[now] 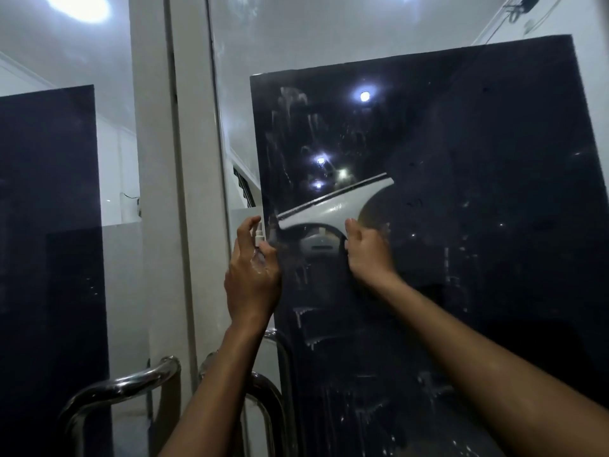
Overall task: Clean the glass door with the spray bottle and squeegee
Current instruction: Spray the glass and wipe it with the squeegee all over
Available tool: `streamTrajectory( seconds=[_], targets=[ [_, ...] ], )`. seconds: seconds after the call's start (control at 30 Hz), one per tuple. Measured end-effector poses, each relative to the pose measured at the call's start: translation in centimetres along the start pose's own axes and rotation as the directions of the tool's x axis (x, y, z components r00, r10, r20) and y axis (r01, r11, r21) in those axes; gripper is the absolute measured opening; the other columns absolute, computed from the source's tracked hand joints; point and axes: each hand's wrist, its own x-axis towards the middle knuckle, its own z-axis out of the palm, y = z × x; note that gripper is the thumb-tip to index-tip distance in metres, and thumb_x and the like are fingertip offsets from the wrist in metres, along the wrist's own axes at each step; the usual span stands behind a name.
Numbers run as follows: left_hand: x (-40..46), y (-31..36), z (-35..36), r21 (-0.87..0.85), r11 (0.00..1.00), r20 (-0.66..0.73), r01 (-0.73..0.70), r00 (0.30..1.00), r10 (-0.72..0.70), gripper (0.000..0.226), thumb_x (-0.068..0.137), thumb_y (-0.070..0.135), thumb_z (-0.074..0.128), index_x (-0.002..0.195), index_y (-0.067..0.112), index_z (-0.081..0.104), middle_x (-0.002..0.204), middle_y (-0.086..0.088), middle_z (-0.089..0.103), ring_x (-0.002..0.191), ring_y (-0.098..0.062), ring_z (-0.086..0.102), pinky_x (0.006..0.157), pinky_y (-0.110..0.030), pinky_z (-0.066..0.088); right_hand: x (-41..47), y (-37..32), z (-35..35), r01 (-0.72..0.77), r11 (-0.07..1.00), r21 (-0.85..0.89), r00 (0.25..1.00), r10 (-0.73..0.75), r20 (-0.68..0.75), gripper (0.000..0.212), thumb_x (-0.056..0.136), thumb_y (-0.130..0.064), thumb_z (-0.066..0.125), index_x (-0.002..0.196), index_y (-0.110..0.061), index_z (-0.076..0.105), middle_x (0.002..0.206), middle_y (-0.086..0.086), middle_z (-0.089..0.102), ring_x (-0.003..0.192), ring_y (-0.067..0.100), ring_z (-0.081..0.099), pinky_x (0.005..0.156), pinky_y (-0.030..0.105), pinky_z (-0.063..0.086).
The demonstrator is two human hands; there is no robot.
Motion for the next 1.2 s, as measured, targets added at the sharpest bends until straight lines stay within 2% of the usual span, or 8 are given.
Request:
streamTrajectory(
  seconds=[0.23, 0.47, 0.57, 0.67, 0.77, 0.93, 1.03, 1.2],
  targets=[
    [-1.4, -1.0, -0.3, -0.012, 1.000, 0.043, 0.015, 0.999, -0.014, 0.045, 0.098, 0.045, 0.029, 0.142, 0.036, 0.035, 0.103, -0.013, 0.066, 0.069, -0.014, 0.056, 0.053, -0.023, 0.036, -8.1, 8.5, -1.3, -0.056, 0.995, -0.080, 0.998, 0.059, 0.038, 0.057, 0.106, -0.043, 0.036, 0.064, -0.009, 0.054, 0.062, 0.006, 0.060, 0.058, 0.014, 0.057, 0.059, 0.035, 0.042],
    [-1.7, -1.1, -0.5, -0.001, 1.000, 0.053, 0.022, 0.998, -0.022, 0.042, 0.100, 0.038, 0.031, 0.142, 0.035, 0.035, 0.102, -0.013, 0.065, 0.068, -0.011, 0.054, 0.053, -0.022, 0.034, -7.4, 8.2, -3.0, 0.093, 0.992, -0.083, 0.993, -0.087, 0.074, 0.051, 0.105, -0.040, 0.042, 0.061, -0.019, 0.056, 0.058, -0.002, 0.056, 0.056, 0.008, 0.053, 0.062, 0.039, 0.045],
    [-1.7, -0.7, -0.4, 0.014, 1.000, 0.039, 0.005, 0.999, -0.006, 0.041, 0.100, 0.035, 0.032, 0.141, 0.034, 0.037, 0.109, -0.012, 0.066, 0.071, -0.015, 0.056, 0.054, -0.020, 0.034, -5.3, 5.0, -2.3, 0.240, 0.948, -0.208, 0.948, -0.183, 0.260, 0.049, 0.101, -0.057, 0.035, 0.064, -0.036, 0.059, 0.064, -0.010, 0.060, 0.064, 0.004, 0.058, 0.063, 0.033, 0.042],
    [-1.9, -0.6, -0.2, 0.018, 1.000, 0.042, 0.010, 0.999, -0.011, 0.041, 0.101, 0.036, 0.033, 0.142, 0.034, 0.037, 0.115, -0.010, 0.065, 0.075, -0.014, 0.057, 0.055, -0.021, 0.037, -3.6, 3.6, -1.5, 0.367, 0.844, -0.392, 0.866, -0.156, 0.475, 0.071, 0.087, -0.081, 0.017, 0.085, -0.033, 0.070, 0.085, -0.010, 0.067, 0.078, 0.012, 0.062, 0.070, 0.037, 0.048],
    [-2.4, -0.7, 0.1, 0.004, 1.000, 0.066, 0.021, 0.998, -0.021, 0.041, 0.104, 0.034, 0.035, 0.144, 0.031, 0.036, 0.114, -0.009, 0.063, 0.075, -0.012, 0.056, 0.057, -0.022, 0.041, -2.9, 4.6, -1.5, 0.463, 0.726, -0.509, 0.803, -0.101, 0.587, 0.068, 0.088, -0.083, 0.019, 0.097, -0.038, 0.070, 0.092, -0.009, 0.066, 0.080, 0.012, 0.061, 0.068, 0.037, 0.044],
    [-3.5, -0.6, 0.5, -0.012, 1.000, 0.077, 0.027, 0.997, -0.026, 0.044, 0.101, 0.038, 0.030, 0.144, 0.031, 0.037, 0.108, -0.007, 0.064, 0.073, -0.015, 0.057, 0.055, -0.027, 0.043, -1.3, 7.2, -6.4, 0.414, 0.610, -0.676, 0.828, 0.055, 0.558, 0.065, 0.088, -0.084, 0.022, 0.089, -0.035, 0.065, 0.099, -0.007, 0.063, 0.081, 0.010, 0.058, 0.074, 0.036, 0.040],
    [-4.0, -0.8, 0.5, -0.026, 0.999, 0.088, 0.042, 0.995, -0.039, 0.044, 0.100, 0.038, 0.030, 0.143, 0.033, 0.037, 0.107, -0.006, 0.063, 0.074, -0.013, 0.058, 0.056, -0.030, 0.047, -0.2, 8.3, -11.9, 0.348, 0.554, -0.756, 0.872, 0.105, 0.478, 0.074, 0.083, -0.088, 0.019, 0.104, -0.040, 0.071, 0.109, -0.008, 0.069, 0.088, 0.012, 0.062, 0.073, 0.034, 0.039],
    [-4.5, -1.1, 0.2, -0.039, 0.998, 0.097, 0.050, 0.994, -0.046, 0.046, 0.100, 0.039, 0.030, 0.145, 0.033, 0.036, 0.109, -0.005, 0.064, 0.078, -0.016, 0.061, 0.059, -0.029, 0.048, -0.6, 7.9, -16.1, 0.322, 0.619, -0.716, 0.904, 0.023, 0.426, 0.080, 0.067, -0.099, 0.002, 0.076, -0.048, 0.064, 0.066, -0.014, 0.065, 0.061, 0.001, 0.058, 0.055, 0.024, 0.034]
  ],
)
